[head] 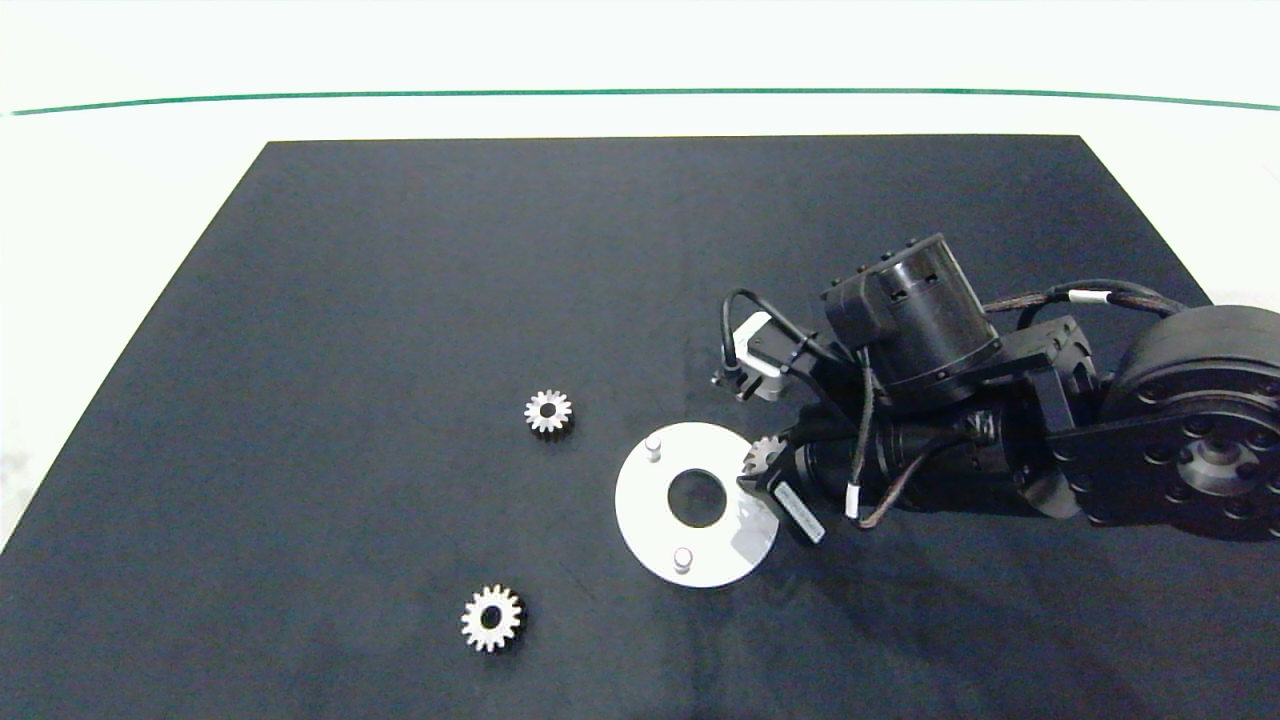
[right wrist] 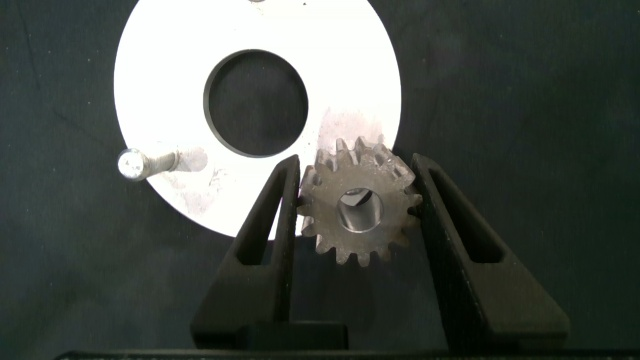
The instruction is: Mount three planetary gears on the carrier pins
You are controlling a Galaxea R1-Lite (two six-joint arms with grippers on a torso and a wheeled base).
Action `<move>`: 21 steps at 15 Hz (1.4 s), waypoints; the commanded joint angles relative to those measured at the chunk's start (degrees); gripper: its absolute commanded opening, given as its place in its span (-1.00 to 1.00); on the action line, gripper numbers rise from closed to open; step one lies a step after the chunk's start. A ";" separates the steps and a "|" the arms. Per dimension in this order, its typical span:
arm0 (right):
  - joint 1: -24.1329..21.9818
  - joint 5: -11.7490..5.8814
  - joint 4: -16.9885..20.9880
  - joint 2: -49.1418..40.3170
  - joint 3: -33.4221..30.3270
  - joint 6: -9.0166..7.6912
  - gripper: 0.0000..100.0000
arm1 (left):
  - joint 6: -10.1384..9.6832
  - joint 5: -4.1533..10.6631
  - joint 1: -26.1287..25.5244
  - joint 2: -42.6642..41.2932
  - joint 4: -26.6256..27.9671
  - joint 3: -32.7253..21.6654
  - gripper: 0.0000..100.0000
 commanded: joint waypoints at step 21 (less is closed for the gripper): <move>-0.15 0.01 0.00 1.52 -0.71 0.32 1.00 | 0.00 -0.06 -0.62 0.00 0.13 -0.09 1.00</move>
